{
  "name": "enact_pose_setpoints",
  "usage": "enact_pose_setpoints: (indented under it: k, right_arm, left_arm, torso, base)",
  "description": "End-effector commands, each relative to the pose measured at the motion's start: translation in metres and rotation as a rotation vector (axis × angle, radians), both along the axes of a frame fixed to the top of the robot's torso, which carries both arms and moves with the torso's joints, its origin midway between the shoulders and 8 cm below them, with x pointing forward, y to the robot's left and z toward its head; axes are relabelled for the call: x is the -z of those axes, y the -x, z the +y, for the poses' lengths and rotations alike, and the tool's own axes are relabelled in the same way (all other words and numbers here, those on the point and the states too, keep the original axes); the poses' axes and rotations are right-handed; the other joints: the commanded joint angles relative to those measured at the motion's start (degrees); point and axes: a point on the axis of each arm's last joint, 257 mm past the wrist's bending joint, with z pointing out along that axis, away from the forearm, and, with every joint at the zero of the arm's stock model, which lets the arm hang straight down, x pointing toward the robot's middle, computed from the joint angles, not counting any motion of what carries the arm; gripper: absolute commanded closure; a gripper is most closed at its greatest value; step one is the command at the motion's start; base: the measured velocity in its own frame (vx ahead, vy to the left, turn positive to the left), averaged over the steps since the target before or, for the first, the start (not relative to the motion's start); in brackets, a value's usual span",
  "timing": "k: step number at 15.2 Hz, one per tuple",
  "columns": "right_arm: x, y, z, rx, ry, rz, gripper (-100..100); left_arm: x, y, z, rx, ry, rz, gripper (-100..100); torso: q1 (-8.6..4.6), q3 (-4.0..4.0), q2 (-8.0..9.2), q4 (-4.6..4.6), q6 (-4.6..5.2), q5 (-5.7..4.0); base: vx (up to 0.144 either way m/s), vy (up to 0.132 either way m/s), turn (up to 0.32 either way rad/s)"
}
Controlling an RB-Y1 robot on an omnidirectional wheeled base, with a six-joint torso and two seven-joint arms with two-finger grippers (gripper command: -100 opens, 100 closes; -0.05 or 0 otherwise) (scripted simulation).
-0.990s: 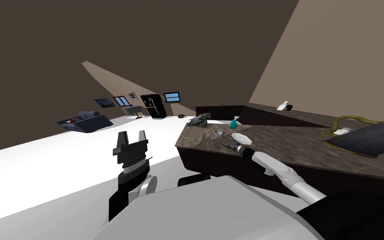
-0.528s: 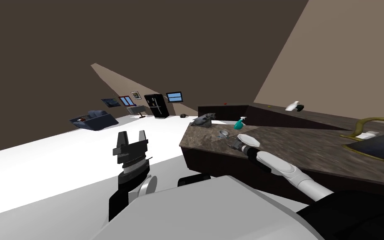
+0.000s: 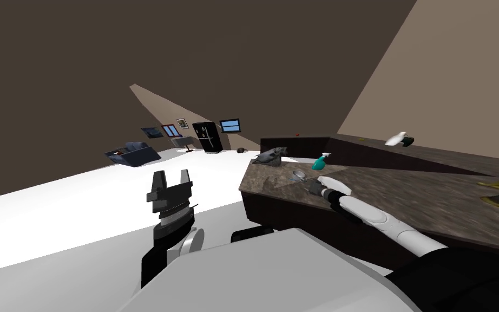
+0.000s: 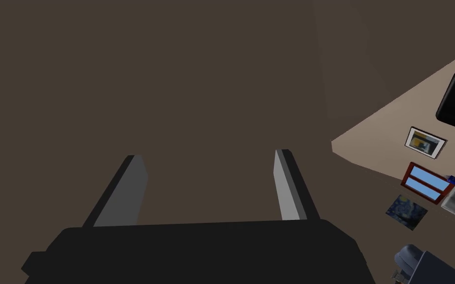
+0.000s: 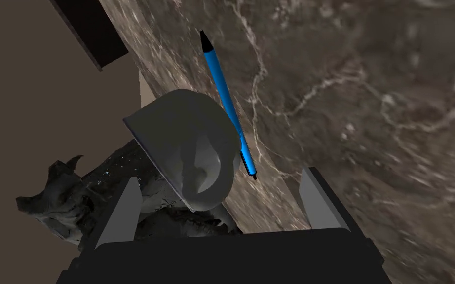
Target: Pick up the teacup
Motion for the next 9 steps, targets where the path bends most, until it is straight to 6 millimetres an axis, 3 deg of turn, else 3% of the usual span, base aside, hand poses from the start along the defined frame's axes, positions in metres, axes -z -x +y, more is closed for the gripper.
enact_pose_setpoints:
  k: [1,4,5,6,8,9]
  right_arm:
    - [0.000,0.005,-0.012,-0.009,0.078,0.018,-100]
    - [-0.001,0.013,-0.041,-0.020,0.213,0.057,-100]
    - [-0.001,0.013,-0.041,-0.024,0.222,0.059,-100]
    - [-0.002,0.018,-0.053,-0.031,0.282,0.079,-100]
    - [-0.002,0.018,-0.053,-0.032,0.284,0.079,-100]
    - [-0.003,0.022,-0.064,-0.040,0.341,0.099,-100]
  left_arm:
    - [0.000,0.000,0.000,0.000,0.000,0.000,0]
    - [0.000,0.000,0.000,0.000,0.000,0.000,0]
    - [0.000,0.000,0.000,0.000,0.000,0.000,0]
    - [0.000,0.000,0.000,0.000,0.000,0.000,0]
    - [0.000,0.000,0.000,0.000,0.000,0.000,0]
    - [0.000,0.000,0.000,0.000,0.000,0.000,0]
  torso:
    - [0.00,0.00,0.00,0.00,0.00,0.00]
    - [-0.02,0.02,0.03,0.01,0.01,-0.01]
    - [0.00,0.01,0.01,0.00,0.00,0.00]
    - [-0.01,0.02,0.03,0.01,0.02,-0.02]
    - [-0.04,0.03,0.05,0.01,0.02,-0.02]
    - [-0.11,0.03,0.06,0.01,0.02,-0.03]
  base:
    - [0.027,0.071,0.053]
    - [0.028,0.085,0.061]
    - [0.028,0.083,0.063]
    - [0.027,0.078,0.052]
    - [0.023,0.060,0.031]
    - [0.015,0.045,0.035]
